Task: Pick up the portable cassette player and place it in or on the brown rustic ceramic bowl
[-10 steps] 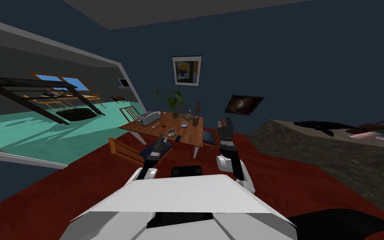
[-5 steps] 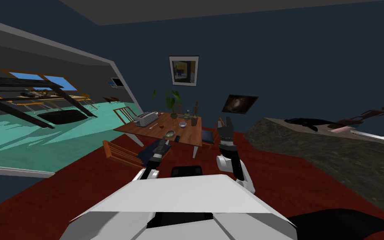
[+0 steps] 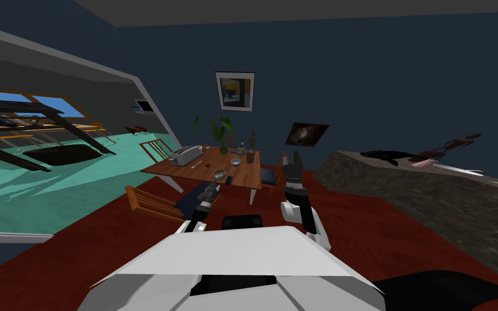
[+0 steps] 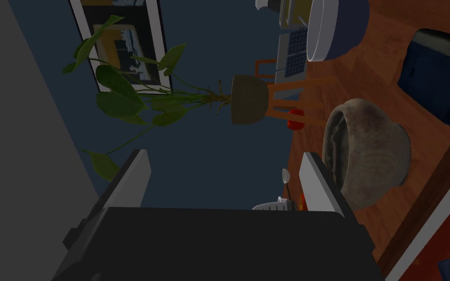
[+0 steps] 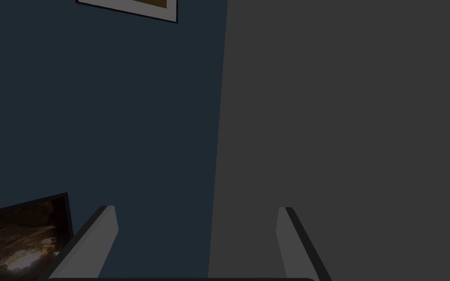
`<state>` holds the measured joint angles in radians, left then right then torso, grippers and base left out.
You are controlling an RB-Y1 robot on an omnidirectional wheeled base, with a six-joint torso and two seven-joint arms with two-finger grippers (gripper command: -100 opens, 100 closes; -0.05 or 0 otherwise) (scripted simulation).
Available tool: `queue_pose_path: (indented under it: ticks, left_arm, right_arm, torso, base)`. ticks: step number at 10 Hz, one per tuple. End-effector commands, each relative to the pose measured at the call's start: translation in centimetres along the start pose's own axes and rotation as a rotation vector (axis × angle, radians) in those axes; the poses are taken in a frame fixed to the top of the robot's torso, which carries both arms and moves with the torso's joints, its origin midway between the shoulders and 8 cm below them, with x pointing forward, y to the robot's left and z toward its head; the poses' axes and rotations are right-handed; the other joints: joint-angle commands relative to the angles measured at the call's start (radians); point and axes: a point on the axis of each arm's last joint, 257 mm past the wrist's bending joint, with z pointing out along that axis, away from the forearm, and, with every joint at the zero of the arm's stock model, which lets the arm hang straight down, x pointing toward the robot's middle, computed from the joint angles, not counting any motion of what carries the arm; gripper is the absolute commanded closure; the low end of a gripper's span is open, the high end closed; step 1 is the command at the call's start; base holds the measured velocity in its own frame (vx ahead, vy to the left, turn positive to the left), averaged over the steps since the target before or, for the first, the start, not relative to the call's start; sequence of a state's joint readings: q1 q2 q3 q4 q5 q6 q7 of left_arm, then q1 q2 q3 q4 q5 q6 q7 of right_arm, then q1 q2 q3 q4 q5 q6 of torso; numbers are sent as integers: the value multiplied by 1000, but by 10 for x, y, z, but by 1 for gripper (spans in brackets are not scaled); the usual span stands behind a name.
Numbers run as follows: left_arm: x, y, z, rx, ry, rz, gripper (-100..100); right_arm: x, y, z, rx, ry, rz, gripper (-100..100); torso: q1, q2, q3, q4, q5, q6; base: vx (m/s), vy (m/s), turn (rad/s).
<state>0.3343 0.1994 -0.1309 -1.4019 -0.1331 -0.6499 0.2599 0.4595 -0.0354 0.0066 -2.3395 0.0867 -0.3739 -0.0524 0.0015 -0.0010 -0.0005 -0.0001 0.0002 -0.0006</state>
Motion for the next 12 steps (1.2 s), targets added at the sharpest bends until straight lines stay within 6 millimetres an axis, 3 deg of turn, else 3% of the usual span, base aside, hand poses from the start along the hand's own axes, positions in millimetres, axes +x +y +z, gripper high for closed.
queue_pose_path:
  ticks: [1, 12]
  left_arm:
    - [3, 15, 0, -27, 8, 4, -100]
    - [9, 93, -14, -190, 30, 32, -100]
  right_arm:
    - [0, 0, 0, 0, 0, 0, 0]
    - [0, 0, 0, 0, 0, 0, 0]
  torso:
    - [0, 0, 0, 0, 0, 0]
    - [0, -1, -1, 0, 0, 0]
  base:
    - [11, 20, -96]
    - [16, 22, -72]
